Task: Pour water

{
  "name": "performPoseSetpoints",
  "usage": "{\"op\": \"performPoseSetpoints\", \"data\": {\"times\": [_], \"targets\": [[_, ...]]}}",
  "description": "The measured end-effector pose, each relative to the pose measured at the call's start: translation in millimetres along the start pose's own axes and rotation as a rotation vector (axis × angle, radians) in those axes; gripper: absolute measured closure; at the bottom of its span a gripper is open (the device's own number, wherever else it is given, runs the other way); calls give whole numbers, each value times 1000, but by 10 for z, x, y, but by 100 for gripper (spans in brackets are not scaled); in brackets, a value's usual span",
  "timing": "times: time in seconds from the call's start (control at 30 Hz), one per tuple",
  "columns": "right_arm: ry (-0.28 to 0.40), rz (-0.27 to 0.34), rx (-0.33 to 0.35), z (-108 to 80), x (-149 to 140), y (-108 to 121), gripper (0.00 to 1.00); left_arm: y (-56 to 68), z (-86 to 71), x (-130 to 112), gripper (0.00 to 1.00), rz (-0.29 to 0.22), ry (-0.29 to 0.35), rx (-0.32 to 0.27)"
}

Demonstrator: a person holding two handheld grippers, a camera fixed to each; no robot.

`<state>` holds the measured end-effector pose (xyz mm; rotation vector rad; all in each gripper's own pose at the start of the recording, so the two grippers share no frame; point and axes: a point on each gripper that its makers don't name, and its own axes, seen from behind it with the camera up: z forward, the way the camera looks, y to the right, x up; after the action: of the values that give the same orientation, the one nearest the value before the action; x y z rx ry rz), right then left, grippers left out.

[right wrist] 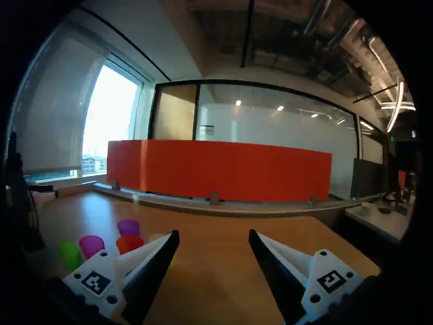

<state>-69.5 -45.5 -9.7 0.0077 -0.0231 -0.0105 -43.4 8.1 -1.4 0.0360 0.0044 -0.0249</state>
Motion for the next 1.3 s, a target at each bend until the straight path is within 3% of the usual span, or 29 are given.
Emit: {"op": "performPoseSetpoints", "data": {"times": [0.2,0.5,1.3], "targets": [[-23,-3,-24,-31,-89,27,1,-47,-20,34,2,24,28,33],[-40,0,-62,-91,-138,133,1,-125,-51,6,1,13,44,65],[-52,16,-107,-160,-186,245,0,-243,-121,-283,2,-16,40,87]]}}
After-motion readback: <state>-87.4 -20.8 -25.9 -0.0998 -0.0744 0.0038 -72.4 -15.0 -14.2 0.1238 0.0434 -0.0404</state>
